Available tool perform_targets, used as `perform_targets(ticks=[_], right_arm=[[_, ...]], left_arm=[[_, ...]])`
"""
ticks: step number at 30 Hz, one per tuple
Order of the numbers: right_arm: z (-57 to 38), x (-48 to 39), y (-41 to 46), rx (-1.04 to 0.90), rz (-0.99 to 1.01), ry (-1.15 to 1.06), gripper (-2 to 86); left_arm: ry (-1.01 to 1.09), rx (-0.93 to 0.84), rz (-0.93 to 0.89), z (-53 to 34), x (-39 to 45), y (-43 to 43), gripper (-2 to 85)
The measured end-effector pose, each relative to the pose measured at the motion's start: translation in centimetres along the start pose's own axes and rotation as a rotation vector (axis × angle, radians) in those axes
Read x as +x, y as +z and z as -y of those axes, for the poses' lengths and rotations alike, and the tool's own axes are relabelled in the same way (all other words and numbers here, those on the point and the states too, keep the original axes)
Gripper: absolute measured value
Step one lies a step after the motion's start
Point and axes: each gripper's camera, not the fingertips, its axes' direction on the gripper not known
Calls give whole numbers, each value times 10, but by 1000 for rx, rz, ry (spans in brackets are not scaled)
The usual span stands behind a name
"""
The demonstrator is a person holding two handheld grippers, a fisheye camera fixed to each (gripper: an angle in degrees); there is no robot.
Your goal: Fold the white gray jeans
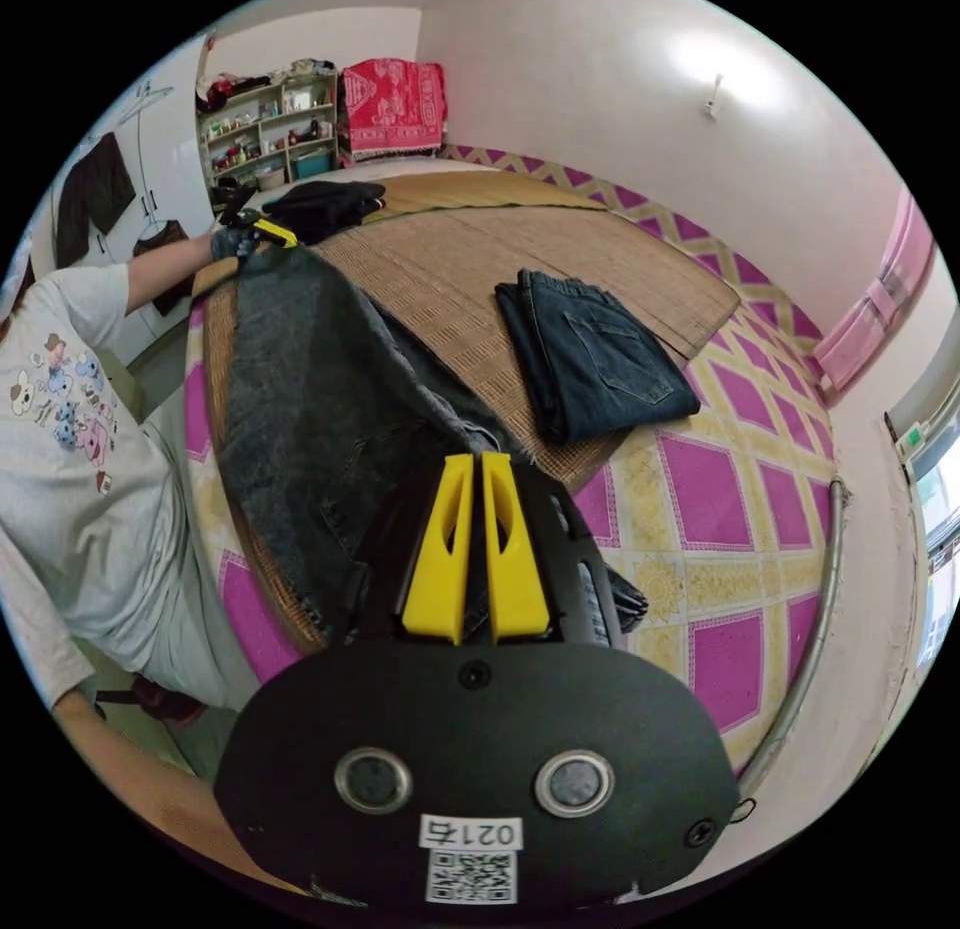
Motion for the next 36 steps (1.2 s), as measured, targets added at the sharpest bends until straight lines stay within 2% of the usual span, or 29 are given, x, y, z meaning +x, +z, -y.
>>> perform_targets(ticks=[4,9,12,14,19,23,24,26,29,33,34,36], right_arm=[[-34,-19,-57,158,29,23,-6],[-118,-87,-122,272,100,-23,-6],[-174,-133,-118,246,174,-28,-6],[-207,-152,-86,179,249,19,-6],[-245,-158,-16,36,325,142,-3],[-256,-156,-25,37,361,195,5],[-255,-157,-30,29,347,184,5],[-252,-150,-55,141,262,203,17],[-241,-122,-60,297,117,332,51],[-231,-89,-17,206,-64,518,40],[-234,-82,2,119,-46,541,30],[-245,-84,3,140,-54,555,19]], left_arm=[[16,250,-74,-55,31,-92,-9],[14,375,-115,-154,90,-170,-10],[-74,361,-164,-220,113,-178,-10],[-159,325,-176,-255,118,-168,-10],[-367,309,-282,-323,107,-145,-9],[-378,494,-275,-347,103,-194,-7],[-387,542,-237,-351,101,-211,-5],[-407,516,-120,-348,98,-225,2],[-398,360,14,-326,89,-212,31],[-470,203,55,-318,69,-165,20],[-494,267,82,-330,68,-168,1],[-558,307,39,-347,63,-176,-5]])
